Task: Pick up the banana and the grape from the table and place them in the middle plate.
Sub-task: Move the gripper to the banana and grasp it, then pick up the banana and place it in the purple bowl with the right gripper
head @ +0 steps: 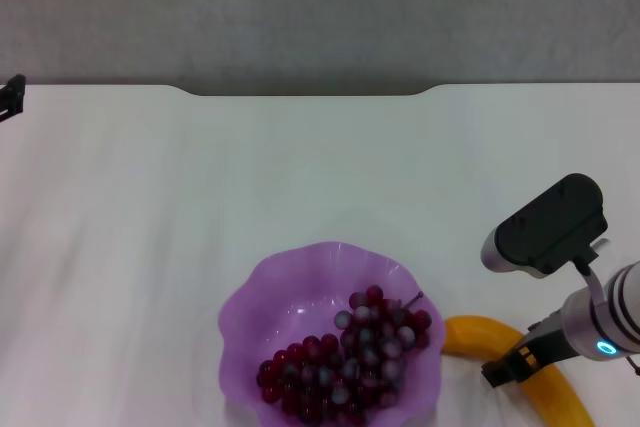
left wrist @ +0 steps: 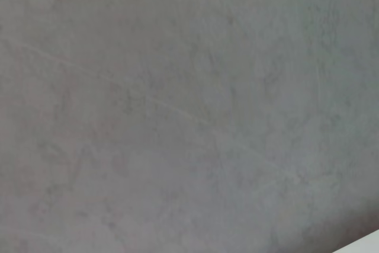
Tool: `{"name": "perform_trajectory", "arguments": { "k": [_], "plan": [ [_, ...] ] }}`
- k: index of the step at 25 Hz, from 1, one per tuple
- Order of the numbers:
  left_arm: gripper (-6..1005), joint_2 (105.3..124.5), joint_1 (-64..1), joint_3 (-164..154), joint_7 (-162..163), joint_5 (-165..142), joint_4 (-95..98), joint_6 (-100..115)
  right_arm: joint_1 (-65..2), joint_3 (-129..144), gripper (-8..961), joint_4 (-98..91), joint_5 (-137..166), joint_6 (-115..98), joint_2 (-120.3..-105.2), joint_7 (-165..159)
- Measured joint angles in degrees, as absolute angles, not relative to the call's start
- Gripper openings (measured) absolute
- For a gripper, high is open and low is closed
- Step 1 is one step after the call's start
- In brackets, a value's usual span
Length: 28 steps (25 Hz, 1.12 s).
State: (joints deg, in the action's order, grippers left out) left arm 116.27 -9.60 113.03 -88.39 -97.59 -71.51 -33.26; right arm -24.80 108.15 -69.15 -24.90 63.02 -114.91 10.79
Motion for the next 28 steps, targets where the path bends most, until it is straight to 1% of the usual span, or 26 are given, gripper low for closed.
{"name": "perform_trajectory", "arguments": {
  "k": [8, 14, 20, 24, 28],
  "plan": [
    [857, 116.28, -9.34, 113.03, -88.32, -97.64, -71.66, -33.34, -25.36, 107.56, 850, -68.62, -25.26, 61.77, -114.97, 10.51],
    [856, 116.28, -9.31, 113.12, -88.32, -97.65, -71.72, -33.32, -25.29, 107.66, 733, -68.56, -25.24, 61.46, -114.97, 10.67],
    [857, 116.28, -9.31, 113.21, -88.32, -97.65, -71.72, -33.39, -25.37, 107.20, 529, -68.46, -25.21, 61.38, -114.97, 10.63],
    [856, 116.28, -9.32, 113.15, -88.32, -97.65, -71.72, -33.47, -24.91, 106.18, 513, -68.62, -25.23, 60.23, -115.03, 10.24],
    [856, 116.28, -9.02, 113.16, -88.06, -97.59, -71.74, -33.63, -22.56, 103.45, 513, -72.12, -25.54, 59.50, -115.05, 10.09]
  ]
}}
